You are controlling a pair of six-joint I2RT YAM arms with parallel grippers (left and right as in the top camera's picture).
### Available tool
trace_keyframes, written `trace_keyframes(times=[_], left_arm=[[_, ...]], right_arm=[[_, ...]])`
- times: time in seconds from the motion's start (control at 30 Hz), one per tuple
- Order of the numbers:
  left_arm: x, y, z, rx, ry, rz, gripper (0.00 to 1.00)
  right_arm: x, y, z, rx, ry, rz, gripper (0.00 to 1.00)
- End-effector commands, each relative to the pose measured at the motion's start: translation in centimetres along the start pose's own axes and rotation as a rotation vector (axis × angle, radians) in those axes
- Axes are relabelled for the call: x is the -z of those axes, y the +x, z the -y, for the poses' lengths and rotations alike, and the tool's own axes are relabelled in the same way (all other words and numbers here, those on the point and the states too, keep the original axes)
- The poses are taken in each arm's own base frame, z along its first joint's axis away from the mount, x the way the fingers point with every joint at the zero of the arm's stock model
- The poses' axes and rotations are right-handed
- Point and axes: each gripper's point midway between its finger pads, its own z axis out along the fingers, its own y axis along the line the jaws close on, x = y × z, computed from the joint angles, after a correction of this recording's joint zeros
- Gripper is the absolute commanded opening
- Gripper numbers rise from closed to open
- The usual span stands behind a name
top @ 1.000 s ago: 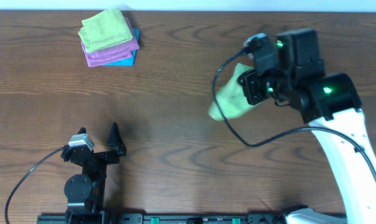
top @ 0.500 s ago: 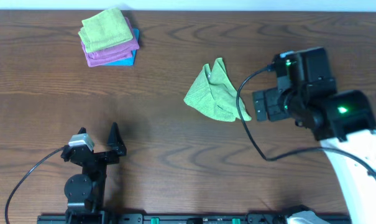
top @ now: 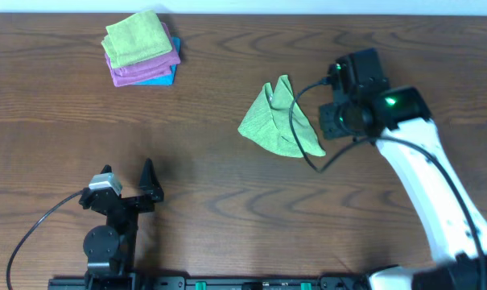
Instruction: Fold the cloth
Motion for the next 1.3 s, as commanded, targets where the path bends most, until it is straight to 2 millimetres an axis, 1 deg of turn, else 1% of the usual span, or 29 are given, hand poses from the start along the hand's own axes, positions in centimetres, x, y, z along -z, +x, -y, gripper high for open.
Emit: trace_keyframes(times=[0.0, 0.07, 0.17, 0.27, 0.37, 0.43, 0.5, 0.6, 0.83, 1.0, 1.1, 1.27], left_arm=[[-0.1, 1.8, -0.8, -0.013, -0.033, -0.054, 0.95], [-0.1, 1.8, -0.8, -0.012, -0.033, -0.054, 0.95], [-0.1, 1.8, -0.8, -0.012, -0.033, -0.054, 0.95], [-0.1, 1.8, -0.8, -0.012, -0.033, -0.054, 0.95], [-0.1, 1.8, -0.8, -0.012, -0.033, -0.054, 0.95], [-0.1, 1.8, -0.8, -0.012, -0.033, -0.054, 0.95], [-0.1, 1.8, -0.8, -0.012, -0.033, -0.054, 0.95], [-0.1, 1.8, -0.8, -0.012, -0.033, -0.054, 0.95], [-0.1, 1.8, -0.8, -0.012, -0.033, -0.054, 0.95], [-0.1, 1.8, -0.8, -0.013, -0.033, -0.054, 0.95], [-0.1, 1.8, -0.8, -0.012, -0.033, -0.054, 0.95], [-0.1, 1.8, -0.8, -0.012, -0.033, -0.054, 0.95]], right_arm=[[-2.0, -0.9, -0.7, 0.013, -0.036, 0.001, 0.44], [-3.7, -2.3, -1.4, 0.042, -0.062, 0.032, 0.47], [-5.8, -3.8, -2.0, 0.062, -0.082, 0.065, 0.46], [-7.6, -5.1, -3.2, 0.087, -0.141, 0.096, 0.48], [-9.8, -6.2, -3.7, 0.090, -0.156, 0.118, 0.48], [-11.1, -6.6, -3.9, 0.091, -0.162, 0.110, 0.47], [-12.3, -7.5, -4.1, 0.091, -0.165, 0.104, 0.46], [-13.5, -8.8, -4.3, 0.103, -0.166, 0.109, 0.46], [-14.9, -10.2, -5.4, 0.126, -0.188, 0.123, 0.44], [-16.5, -9.8, -5.6, 0.127, -0.189, 0.103, 0.41], [-17.1, -9.4, -5.9, 0.129, -0.200, 0.091, 0.37], [-17.7, -9.2, -6.4, 0.129, -0.231, 0.083, 0.36]])
